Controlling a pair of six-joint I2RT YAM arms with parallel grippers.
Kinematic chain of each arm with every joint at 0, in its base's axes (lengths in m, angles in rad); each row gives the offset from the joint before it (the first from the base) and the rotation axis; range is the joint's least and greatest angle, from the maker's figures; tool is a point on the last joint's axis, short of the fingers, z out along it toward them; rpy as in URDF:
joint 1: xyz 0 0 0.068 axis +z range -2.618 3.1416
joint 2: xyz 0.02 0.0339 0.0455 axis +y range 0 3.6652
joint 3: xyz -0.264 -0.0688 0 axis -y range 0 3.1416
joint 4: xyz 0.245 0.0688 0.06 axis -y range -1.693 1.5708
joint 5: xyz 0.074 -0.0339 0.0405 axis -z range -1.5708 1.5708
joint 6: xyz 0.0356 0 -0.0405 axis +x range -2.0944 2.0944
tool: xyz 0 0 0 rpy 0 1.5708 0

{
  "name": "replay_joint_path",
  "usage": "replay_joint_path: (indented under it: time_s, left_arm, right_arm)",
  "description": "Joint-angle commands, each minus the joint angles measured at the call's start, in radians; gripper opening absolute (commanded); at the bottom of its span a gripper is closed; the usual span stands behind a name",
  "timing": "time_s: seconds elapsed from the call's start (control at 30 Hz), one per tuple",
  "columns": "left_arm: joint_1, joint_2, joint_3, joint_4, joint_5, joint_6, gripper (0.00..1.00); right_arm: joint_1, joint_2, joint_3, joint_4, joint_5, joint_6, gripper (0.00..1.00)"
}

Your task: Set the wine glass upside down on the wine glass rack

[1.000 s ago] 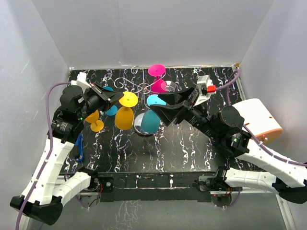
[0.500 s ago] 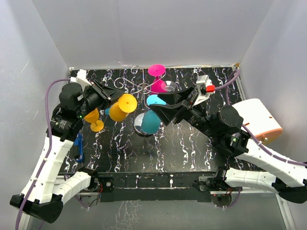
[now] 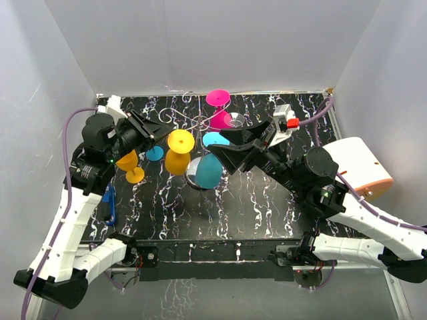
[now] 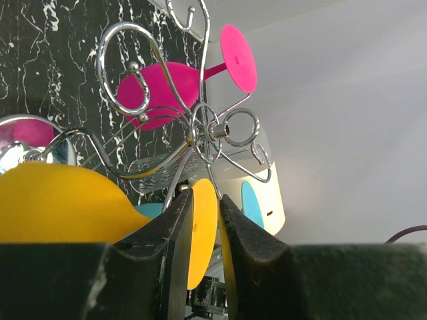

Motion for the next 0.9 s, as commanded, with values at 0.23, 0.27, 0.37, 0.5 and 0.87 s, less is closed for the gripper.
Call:
replay_joint_path:
  time_s: [0.23, 0.27, 0.37, 0.5, 0.87]
  left_arm:
    - [0.001, -0.001, 0.195, -0.157, -0.140, 0.170, 0.31]
    - [0.002, 0.002, 0.216, -0.184, -0.184, 0.201, 0.32]
    - [0.002, 0.010, 0.283, -0.278, -0.337, 0.310, 0.32]
    - [0.002, 0.025, 0.283, -0.354, -0.597, 0.441, 0.31]
    - [0.032, 0.141, 0.090, -0.393, -0.676, 0.491, 0.35]
  right_arm:
    - [0.004, -0.020, -0.002, 0.044, 0.020, 0.001, 0.61]
    - [0.005, -0.022, -0.002, 0.039, 0.024, 0.003, 0.61]
    - [0.005, -0.026, 0.000, 0.018, 0.042, 0.020, 0.61]
    - [0.005, -0.017, 0.022, -0.045, 0.083, 0.051, 0.61]
    - [0.004, -0.036, -0.003, -0.066, 0.119, 0.081, 0.61]
